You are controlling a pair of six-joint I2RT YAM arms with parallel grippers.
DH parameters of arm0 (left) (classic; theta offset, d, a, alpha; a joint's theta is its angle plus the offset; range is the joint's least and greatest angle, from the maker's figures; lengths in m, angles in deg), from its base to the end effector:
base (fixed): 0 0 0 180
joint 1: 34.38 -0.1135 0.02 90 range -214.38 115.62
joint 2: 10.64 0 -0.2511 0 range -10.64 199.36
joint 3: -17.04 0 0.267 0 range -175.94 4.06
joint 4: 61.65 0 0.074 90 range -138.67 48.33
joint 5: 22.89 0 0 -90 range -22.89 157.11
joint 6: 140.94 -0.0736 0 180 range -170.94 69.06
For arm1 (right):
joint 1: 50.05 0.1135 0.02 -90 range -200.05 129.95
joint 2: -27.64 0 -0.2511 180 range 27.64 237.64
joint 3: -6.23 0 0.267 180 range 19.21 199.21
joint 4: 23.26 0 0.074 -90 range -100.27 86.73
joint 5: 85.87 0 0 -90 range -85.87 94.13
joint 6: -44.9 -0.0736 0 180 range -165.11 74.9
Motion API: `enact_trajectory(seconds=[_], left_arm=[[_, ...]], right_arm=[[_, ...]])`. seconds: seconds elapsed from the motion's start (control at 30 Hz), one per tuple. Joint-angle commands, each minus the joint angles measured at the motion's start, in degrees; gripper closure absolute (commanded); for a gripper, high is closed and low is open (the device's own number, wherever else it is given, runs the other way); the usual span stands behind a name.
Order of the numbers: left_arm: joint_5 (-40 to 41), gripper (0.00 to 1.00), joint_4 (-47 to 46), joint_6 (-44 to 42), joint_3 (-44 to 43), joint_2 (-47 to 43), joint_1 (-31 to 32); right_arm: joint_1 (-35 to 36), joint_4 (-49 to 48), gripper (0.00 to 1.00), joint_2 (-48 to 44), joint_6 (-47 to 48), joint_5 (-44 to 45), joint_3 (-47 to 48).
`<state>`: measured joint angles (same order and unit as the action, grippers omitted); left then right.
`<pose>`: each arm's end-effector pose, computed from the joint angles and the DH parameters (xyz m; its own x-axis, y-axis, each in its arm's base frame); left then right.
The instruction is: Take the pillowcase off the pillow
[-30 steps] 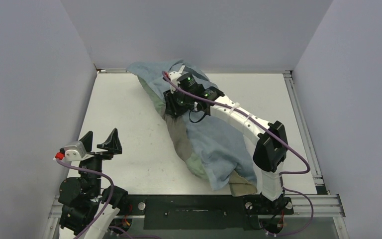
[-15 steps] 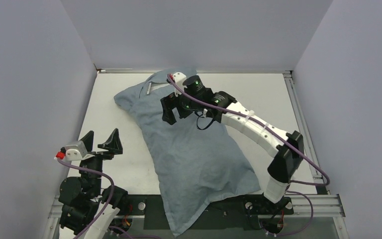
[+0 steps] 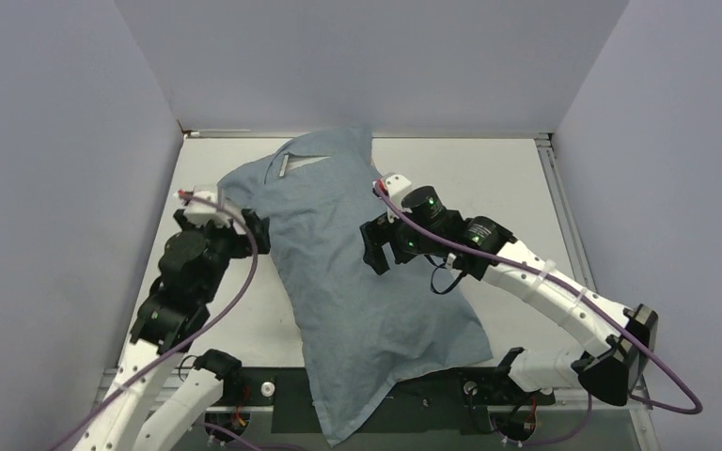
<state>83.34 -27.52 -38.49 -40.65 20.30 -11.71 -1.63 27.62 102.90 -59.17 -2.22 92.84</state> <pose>0.1800 -0.0529 0.3442 -0.1404 -0.1657 -0.9761 0.0861 0.9801 -0.1787 0.2138 0.2533 0.3152 -0.6042 -0.3170 -0.7310 -0.6734 0.6937 0.2558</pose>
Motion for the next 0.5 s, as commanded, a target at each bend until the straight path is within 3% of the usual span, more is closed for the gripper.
enact_trajectory(seconds=[0.0, 0.23, 0.47], left_arm=[[-6.37, 0.04, 2.66, 3.08, -8.85, 13.73, -0.96], [-10.98, 0.04, 0.0, 5.77, -23.14, 34.5, -4.64], [-10.55, 0.04, -0.5, 1.18, -41.57, 54.76, -7.44]], right_arm=[[-0.08, 2.11, 0.1, -7.21, -2.65, 1.41, -5.48], [-0.1, 2.76, 0.1, -15.14, -6.56, -0.57, -15.01], [-0.05, 5.56, 0.1, -18.28, -8.23, -0.6, -17.19]])
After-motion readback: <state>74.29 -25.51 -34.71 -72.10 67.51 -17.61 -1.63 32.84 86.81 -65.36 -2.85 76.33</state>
